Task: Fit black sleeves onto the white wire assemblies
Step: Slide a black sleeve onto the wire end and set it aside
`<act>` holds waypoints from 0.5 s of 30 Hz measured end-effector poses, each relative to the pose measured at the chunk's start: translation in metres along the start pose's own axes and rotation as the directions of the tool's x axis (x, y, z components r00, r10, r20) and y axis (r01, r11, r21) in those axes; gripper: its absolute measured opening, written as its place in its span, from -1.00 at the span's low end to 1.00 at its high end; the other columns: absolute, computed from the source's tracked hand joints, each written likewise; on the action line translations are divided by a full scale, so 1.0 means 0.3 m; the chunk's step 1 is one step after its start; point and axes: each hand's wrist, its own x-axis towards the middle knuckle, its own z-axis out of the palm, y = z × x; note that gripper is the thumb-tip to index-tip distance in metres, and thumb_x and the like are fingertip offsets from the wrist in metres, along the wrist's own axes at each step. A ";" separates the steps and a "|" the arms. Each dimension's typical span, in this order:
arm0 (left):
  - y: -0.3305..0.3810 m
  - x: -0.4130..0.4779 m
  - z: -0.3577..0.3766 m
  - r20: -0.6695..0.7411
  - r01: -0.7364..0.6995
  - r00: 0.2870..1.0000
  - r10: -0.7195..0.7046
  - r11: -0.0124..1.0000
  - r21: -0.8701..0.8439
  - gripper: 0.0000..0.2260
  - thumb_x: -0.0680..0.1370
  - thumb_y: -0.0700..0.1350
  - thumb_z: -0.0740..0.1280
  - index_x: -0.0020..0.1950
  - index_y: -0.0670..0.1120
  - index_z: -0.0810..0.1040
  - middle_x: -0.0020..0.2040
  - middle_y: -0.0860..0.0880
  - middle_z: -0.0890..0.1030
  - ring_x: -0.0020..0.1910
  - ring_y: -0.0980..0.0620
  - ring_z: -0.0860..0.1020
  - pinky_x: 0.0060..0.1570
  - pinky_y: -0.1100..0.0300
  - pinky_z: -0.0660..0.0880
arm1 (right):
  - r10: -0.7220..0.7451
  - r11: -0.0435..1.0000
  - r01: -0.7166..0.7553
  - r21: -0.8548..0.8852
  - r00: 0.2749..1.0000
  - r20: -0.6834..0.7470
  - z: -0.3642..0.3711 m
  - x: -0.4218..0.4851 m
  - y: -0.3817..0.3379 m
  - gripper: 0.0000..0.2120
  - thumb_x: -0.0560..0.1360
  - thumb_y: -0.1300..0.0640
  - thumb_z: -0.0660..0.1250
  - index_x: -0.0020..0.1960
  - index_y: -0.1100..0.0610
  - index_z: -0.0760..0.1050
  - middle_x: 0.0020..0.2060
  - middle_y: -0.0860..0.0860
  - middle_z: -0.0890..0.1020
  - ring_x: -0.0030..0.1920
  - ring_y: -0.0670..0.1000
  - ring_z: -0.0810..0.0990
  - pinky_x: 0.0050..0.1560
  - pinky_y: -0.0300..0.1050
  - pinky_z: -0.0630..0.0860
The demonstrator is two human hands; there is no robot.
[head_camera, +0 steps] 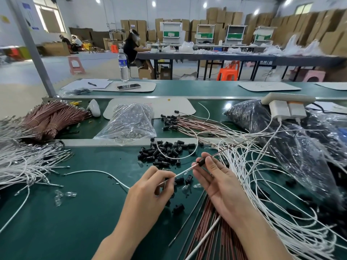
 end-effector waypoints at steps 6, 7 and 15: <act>0.000 0.001 0.000 -0.004 -0.006 1.000 0.006 1.000 -0.003 -0.88 0.59 0.04 0.29 0.01 0.09 0.62 -0.11 0.19 0.51 -0.19 0.12 0.59 -0.26 0.22 0.51 | -0.023 0.995 0.023 -0.099 1.000 0.001 0.004 -0.001 0.014 -0.78 0.42 0.22 0.40 0.05 0.25 0.66 -0.05 0.22 0.72 -0.10 0.11 0.74 -0.12 -0.12 0.69; 0.001 0.003 -0.001 -0.006 -0.007 1.000 0.007 1.000 -0.006 -0.85 0.59 0.06 0.28 0.01 0.08 0.62 -0.11 0.19 0.51 -0.18 0.13 0.59 -0.26 0.25 0.51 | -0.026 0.994 0.026 -0.110 1.000 0.001 0.005 -0.001 0.015 -0.77 0.41 0.22 0.40 0.04 0.25 0.66 -0.06 0.21 0.72 -0.10 0.11 0.74 -0.12 -0.13 0.69; 0.005 0.003 -0.007 0.001 -0.045 0.999 0.045 0.999 -0.019 -0.87 0.60 -0.02 0.29 0.04 0.03 0.62 -0.10 0.24 0.48 -0.14 0.24 0.57 -0.22 0.47 0.40 | -0.022 0.993 0.021 -0.114 1.000 -0.016 0.002 0.004 0.018 -0.78 0.39 0.22 0.42 0.01 0.28 0.65 -0.11 0.22 0.71 -0.15 0.11 0.74 -0.18 -0.17 0.68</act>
